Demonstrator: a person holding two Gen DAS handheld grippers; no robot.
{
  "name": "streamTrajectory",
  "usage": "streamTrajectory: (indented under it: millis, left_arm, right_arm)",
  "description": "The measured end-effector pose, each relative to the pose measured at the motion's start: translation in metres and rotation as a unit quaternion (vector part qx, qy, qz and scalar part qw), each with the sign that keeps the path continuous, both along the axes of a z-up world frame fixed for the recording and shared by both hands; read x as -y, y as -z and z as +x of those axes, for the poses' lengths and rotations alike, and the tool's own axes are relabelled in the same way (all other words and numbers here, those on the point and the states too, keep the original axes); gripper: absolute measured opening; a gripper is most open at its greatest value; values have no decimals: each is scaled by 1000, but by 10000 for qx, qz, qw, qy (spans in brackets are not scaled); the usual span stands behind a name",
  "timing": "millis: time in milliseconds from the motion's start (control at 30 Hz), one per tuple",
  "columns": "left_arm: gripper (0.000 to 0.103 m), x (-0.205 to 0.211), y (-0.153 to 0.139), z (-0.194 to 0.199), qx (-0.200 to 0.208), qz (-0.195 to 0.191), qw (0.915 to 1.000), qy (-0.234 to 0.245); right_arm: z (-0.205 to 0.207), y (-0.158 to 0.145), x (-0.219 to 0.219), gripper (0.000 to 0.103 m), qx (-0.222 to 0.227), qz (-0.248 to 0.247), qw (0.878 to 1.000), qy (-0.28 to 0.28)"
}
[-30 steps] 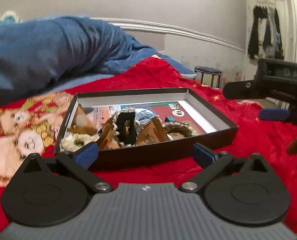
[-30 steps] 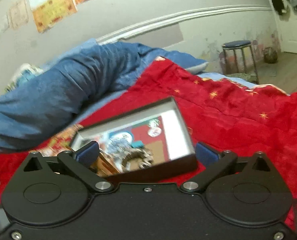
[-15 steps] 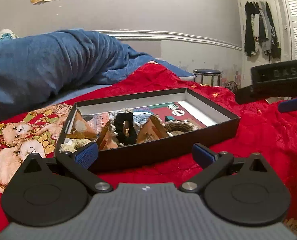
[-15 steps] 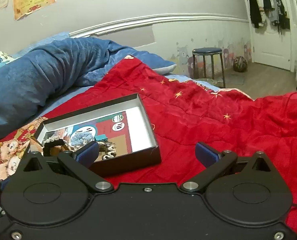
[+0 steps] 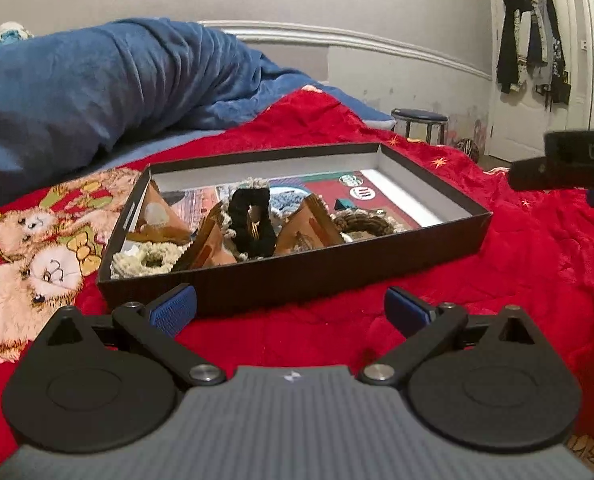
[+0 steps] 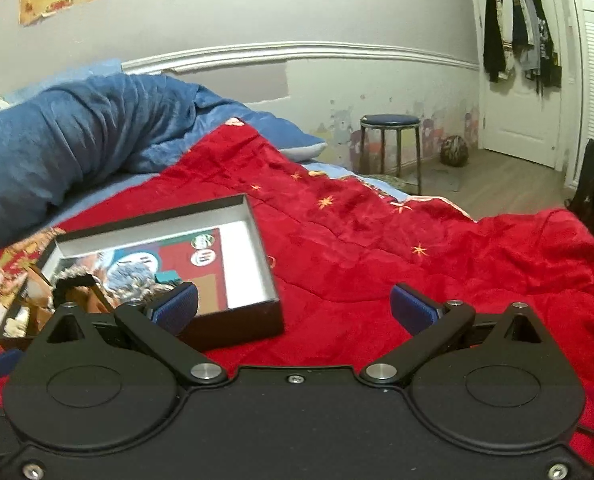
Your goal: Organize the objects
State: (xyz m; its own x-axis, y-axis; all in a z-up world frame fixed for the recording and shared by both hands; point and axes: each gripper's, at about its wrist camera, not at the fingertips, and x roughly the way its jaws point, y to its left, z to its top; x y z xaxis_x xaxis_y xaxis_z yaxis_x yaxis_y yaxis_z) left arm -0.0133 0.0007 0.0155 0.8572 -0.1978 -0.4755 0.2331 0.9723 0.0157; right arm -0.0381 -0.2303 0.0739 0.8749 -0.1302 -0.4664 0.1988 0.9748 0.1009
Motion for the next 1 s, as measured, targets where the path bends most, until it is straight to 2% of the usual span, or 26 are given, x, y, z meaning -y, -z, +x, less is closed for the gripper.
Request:
streamTrajectory:
  millis: [133, 433, 567, 700, 867, 1000]
  left_arm:
    - [103, 0, 2, 4, -134, 12, 9999, -82]
    - [103, -3, 6, 13, -495, -20, 9986, -185]
    - [103, -3, 6, 12, -492, -44, 9986, -200]
    - [103, -3, 6, 12, -512, -50, 9985, -205]
    - [103, -4, 6, 14, -581, -55, 9980, -251]
    - [103, -4, 7, 16, -655, -51, 9974, -289]
  right_arm:
    - [6, 6, 0, 103, -197, 117, 9994, -263]
    - [13, 12, -12, 103, -363, -20, 9977, -569]
    - [16, 14, -13, 103, -394, 123, 9963, -751]
    - [17, 16, -15, 103, -400, 53, 9961, -780]
    - [19, 18, -22, 103, -456, -124, 9950, -878]
    - [18, 18, -31, 103, -361, -600, 9944, -798]
